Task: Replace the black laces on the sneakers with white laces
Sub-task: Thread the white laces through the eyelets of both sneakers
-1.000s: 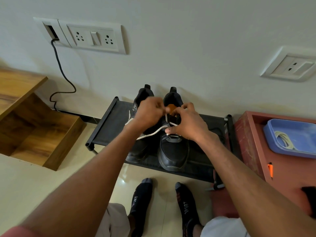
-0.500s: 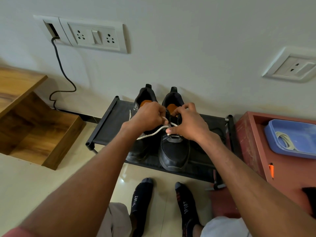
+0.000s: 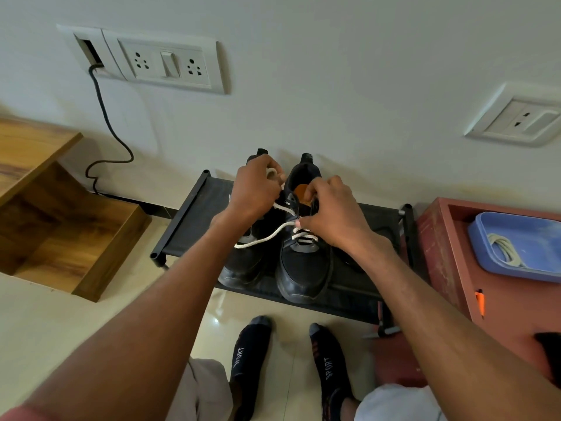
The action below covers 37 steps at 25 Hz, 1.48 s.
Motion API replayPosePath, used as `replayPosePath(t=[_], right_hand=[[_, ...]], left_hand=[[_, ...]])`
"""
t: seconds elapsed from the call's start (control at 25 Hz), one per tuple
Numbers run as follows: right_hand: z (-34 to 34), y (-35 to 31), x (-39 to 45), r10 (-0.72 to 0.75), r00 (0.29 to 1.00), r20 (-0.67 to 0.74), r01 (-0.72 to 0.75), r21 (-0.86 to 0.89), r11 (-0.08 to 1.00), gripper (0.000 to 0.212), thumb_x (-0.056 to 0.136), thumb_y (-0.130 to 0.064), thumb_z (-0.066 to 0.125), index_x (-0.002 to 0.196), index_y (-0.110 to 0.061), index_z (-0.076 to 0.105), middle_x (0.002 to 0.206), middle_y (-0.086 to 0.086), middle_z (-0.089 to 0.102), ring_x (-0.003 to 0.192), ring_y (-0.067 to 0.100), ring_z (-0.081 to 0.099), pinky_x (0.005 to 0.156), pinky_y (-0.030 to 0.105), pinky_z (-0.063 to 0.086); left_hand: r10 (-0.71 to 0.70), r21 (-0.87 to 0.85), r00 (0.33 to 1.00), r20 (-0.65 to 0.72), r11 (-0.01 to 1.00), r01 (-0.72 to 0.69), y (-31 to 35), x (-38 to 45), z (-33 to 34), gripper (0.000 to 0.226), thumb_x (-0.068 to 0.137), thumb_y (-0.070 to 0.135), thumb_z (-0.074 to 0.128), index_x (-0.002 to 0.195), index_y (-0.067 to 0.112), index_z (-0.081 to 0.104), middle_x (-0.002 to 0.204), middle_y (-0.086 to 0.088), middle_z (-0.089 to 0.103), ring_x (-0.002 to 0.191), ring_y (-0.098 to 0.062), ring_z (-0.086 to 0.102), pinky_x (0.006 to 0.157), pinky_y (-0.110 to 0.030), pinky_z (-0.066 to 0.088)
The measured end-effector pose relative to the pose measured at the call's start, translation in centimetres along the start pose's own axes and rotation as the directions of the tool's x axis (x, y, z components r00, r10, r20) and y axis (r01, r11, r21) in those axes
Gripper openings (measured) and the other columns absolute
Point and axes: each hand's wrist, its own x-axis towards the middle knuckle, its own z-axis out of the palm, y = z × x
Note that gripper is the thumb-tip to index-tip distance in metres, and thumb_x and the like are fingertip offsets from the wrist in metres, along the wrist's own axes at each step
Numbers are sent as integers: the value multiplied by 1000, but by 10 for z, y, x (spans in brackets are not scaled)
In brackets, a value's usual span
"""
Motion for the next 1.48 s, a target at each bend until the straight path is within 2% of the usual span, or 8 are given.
replayPosePath(t=[0.24,0.44,0.56,0.68,0.88,1.08,1.28,1.48], right_hand=[[14,-19,-14,-105,966,237,124,-70,990,17,105,-42,58,110,-35,72,92,-9,68,80,14,64,74,37,55],[11,-18,-8,151,983,107,-167,167,972,17,91,-32,80,90,-28,63,82,0,73,66,17,72,65,38,61],[-9,-24,-12,291,851,436,-524,697,490,15,89,-8,76,96,-15,64,93,12,78,71,18,74,65,27,51],[-40,-26,-17,43,798,602,-592,795,-131,6,93,-12,66,91,-10,71,88,7,74,85,22,75,92,39,50],[-75,-26,-22,38,963,267,-269,960,80,19,97,-15,60,83,-17,72,74,1,65,77,20,68,77,36,55],[-90,-1,-24,226,965,131,-145,988,44,6,96,-10,62,97,-16,65,76,2,60,63,17,57,54,27,48],[-61,16,-15,431,902,4,-346,602,719,21,95,-3,63,94,-19,76,86,4,76,58,13,63,44,21,43],[-52,-3,-12,236,960,154,-276,675,684,8,98,-19,73,100,-12,72,78,6,78,56,13,64,44,23,39]], left_hand=[[154,241,986,-60,961,-136,-8,-3,-12,22,89,-2,56,89,16,69,83,7,64,77,-12,60,60,-26,42],[133,534,990,-51,841,-85,-8,-6,-20,10,92,18,65,99,22,70,103,1,59,103,-25,56,92,-43,39],[69,633,997,-34,773,-32,-2,-9,-18,13,93,26,64,105,27,68,111,2,57,111,-24,52,109,-54,24],[66,324,998,-11,944,-59,17,-11,-13,16,97,35,61,109,29,69,110,7,68,106,-18,63,110,-54,37],[56,-416,957,283,907,70,59,-30,-13,41,111,41,43,128,11,64,103,-6,79,92,-10,76,78,-26,57],[70,-276,915,397,960,46,47,-26,-12,41,104,45,59,97,9,79,89,-15,78,79,-24,71,86,-33,56],[-18,596,982,190,797,-101,9,-16,-23,15,93,29,73,86,17,79,80,-1,73,82,-20,69,74,-36,54],[103,-100,945,310,992,-76,40,-25,-11,32,100,44,66,122,22,72,102,4,78,101,-9,72,94,-28,53]])
